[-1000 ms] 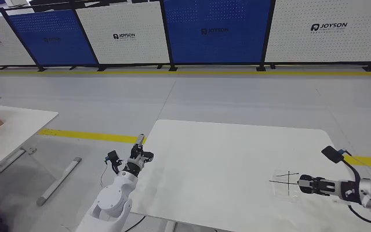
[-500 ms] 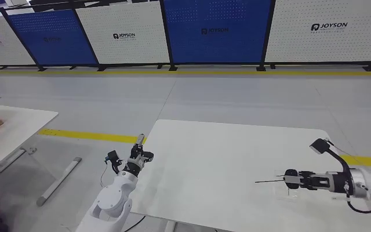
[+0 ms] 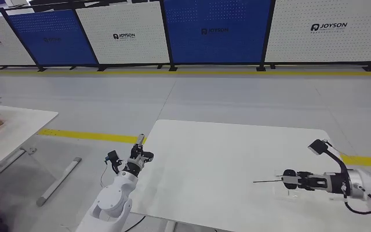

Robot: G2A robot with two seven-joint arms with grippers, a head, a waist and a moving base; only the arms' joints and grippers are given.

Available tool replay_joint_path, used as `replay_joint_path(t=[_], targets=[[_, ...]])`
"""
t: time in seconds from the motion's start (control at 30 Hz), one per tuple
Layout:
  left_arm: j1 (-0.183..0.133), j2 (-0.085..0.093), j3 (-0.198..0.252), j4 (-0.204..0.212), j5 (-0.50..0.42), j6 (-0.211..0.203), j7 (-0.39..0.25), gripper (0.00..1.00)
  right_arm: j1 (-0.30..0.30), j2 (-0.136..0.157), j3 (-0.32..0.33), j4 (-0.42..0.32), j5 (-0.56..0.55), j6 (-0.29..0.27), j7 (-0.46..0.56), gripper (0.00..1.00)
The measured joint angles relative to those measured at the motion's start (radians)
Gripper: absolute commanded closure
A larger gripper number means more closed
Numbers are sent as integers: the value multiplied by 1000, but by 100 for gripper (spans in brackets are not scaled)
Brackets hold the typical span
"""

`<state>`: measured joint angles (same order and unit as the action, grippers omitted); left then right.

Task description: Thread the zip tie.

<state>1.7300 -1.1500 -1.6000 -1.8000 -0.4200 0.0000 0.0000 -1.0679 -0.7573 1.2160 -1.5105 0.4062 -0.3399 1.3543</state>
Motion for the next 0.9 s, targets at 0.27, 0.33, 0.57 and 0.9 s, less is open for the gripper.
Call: replay_joint_path(t=[0.27,0.33,0.57,0.9], targets=[[0,0,0,0,0,0,0,0,126,-52,-151,113,106,0,36,100],[0,0,0,0,0,0,0,0,137,-56,-171,122,139,0,36,100],[0,0,0,0,0,0,0,0,135,-55,-165,120,127,0,36,100],[0,0,0,0,0,0,0,0,145,-68,-172,20,-83,0,-82,100]])
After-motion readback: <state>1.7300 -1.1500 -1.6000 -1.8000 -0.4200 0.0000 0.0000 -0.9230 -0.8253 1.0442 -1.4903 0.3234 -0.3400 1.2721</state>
